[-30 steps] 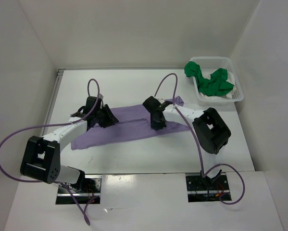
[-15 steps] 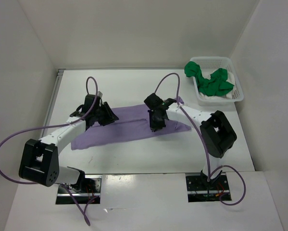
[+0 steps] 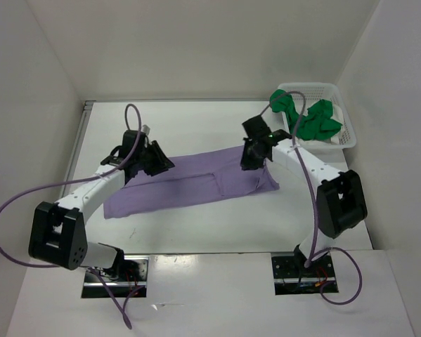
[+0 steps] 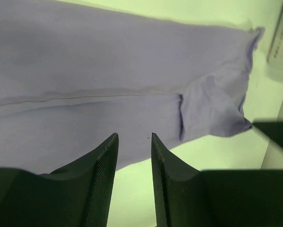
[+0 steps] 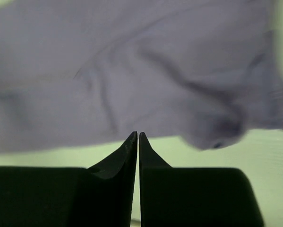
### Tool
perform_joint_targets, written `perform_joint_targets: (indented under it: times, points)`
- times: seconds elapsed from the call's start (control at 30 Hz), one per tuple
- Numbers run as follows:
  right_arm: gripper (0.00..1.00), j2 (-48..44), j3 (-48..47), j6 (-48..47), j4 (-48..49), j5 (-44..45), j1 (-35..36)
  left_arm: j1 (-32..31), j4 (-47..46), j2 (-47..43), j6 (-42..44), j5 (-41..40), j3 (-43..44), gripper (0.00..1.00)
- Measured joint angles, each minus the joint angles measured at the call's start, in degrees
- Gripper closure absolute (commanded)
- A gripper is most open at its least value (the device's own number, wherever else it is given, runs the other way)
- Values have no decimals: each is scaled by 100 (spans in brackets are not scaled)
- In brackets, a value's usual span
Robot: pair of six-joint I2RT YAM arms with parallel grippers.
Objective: Fold and stack the t-shirts
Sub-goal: Fold the other side of the tshirt into a rectangle
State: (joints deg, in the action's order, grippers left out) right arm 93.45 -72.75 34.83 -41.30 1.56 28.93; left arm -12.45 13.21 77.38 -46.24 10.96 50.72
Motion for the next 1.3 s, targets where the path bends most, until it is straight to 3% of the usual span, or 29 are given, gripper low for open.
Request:
perform_joint_targets:
  times: [0.2,0.63,0.7,0.83,1.0,1.13,1.3]
  points:
    - [89,273,-9,-66,59,590,-997,-654,-210,831,-2,90,588,57]
    - [92,424,1325,85,140,673,-1014,-844,-590,2450,2,170,1381,55]
    - [92,385,1443,133,87,688,-1056,-807,-599,2544,2,225,1381,55]
    - [83,286,1445,175,-46,817,-1215,-551,-599,2605,109,345,1379,54]
    - [82,-310,962,184,-155,758,-1272,-306,-597,2430,232,380,1217,54]
    - [92,-535,678,188,15,610,-1062,-315,-560,2092,267,422,1067,54]
    - [93,-291,1075,284,262,273,-752,-334,-597,1980,275,442,1054,54]
